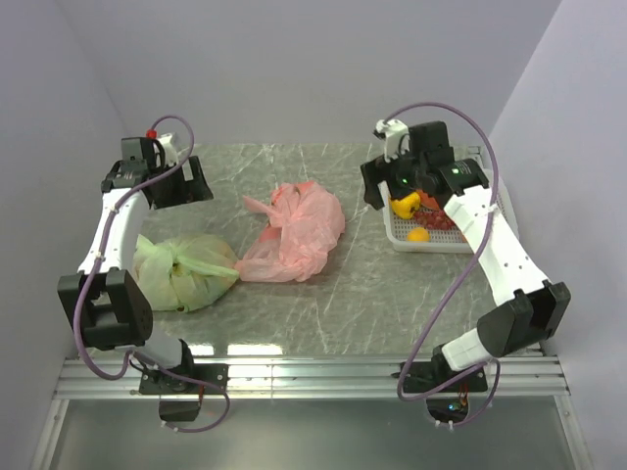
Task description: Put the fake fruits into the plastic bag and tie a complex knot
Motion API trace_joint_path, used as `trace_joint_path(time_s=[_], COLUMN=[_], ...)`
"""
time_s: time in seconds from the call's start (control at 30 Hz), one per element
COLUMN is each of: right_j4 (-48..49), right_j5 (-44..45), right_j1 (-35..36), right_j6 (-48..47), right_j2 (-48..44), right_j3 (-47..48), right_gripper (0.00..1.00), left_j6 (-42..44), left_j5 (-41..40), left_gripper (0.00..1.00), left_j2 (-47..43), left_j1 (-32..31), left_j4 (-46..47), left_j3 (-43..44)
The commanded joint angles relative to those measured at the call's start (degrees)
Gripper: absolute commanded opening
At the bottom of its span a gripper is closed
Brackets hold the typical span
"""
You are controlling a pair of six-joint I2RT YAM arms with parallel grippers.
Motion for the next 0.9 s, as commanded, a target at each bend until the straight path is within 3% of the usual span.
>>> trace_joint_path(time_s=[0.0, 0.2, 0.37, 0.5, 0.67, 0.87], right_j4=[1.4, 4.5, 2.2, 3.3, 3.9, 4.9], right_j5=[1.9, 3.9, 7.4, 11.9, 20.2, 30.0], right_j1=[4.7, 13.2, 23.0, 27.8, 32.2, 32.6], right_j6=[0.5, 8.1, 7.1, 7.5, 5.2, 3.5], right_j2=[2.4, 10.7, 21.0, 26.5, 32.8, 37.8], right_j3=[8.0, 17.1, 26.9, 27.6, 26.5, 26.0], right_gripper=[1.00, 1.00, 0.99, 0.98, 1.00, 1.00], left_j6=[2.5, 1.8, -3.2, -6.2, -5.6, -6.5], left_j5=[1.6, 8.6, 14.7, 14.1, 12.2, 13.5], left_gripper=[0.99, 0.99, 0.99, 0.99, 0.99, 0.99], left_j2=[-2.1, -2.6, -3.1, -5.5, -6.5, -8.8], left_j1=[-0.4, -5.2, -5.6, -5.6, -5.5, -3.7], left_j4=[2.6, 11.3, 19.0, 24.8, 23.8, 24.7], left_j3=[-0.7, -9.6, -15.0, -18.8, -19.5, -22.4])
